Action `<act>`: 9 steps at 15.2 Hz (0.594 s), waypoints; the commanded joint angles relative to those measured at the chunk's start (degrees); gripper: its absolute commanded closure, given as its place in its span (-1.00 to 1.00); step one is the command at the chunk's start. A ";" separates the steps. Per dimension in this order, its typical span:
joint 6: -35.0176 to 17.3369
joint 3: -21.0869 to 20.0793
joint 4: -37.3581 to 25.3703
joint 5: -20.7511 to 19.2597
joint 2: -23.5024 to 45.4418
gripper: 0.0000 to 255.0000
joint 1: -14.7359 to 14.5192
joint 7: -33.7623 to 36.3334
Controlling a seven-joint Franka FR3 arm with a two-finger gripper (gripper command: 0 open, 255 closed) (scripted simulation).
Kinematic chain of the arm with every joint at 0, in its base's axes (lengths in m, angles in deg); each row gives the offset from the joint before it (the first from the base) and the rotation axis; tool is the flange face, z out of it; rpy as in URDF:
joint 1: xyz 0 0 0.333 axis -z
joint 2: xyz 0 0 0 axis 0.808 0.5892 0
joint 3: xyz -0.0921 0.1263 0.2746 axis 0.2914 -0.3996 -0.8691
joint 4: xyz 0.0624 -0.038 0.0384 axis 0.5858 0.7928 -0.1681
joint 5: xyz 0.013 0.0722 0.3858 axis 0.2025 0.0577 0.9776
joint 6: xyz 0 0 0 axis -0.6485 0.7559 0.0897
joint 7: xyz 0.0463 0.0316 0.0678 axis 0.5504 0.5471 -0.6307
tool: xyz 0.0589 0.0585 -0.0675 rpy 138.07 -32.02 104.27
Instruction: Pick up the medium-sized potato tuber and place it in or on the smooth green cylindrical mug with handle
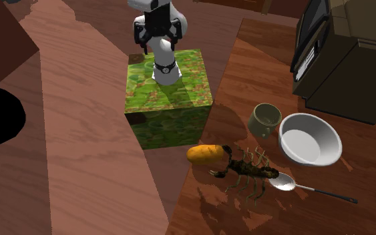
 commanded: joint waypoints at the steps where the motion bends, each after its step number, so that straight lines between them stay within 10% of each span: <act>1: 0.00 0.00 0.00 0.00 0.00 -1.00 0.00 0.00; 9: -15.46 5.22 -0.37 -1.85 14.14 -1.00 -5.05 -16.83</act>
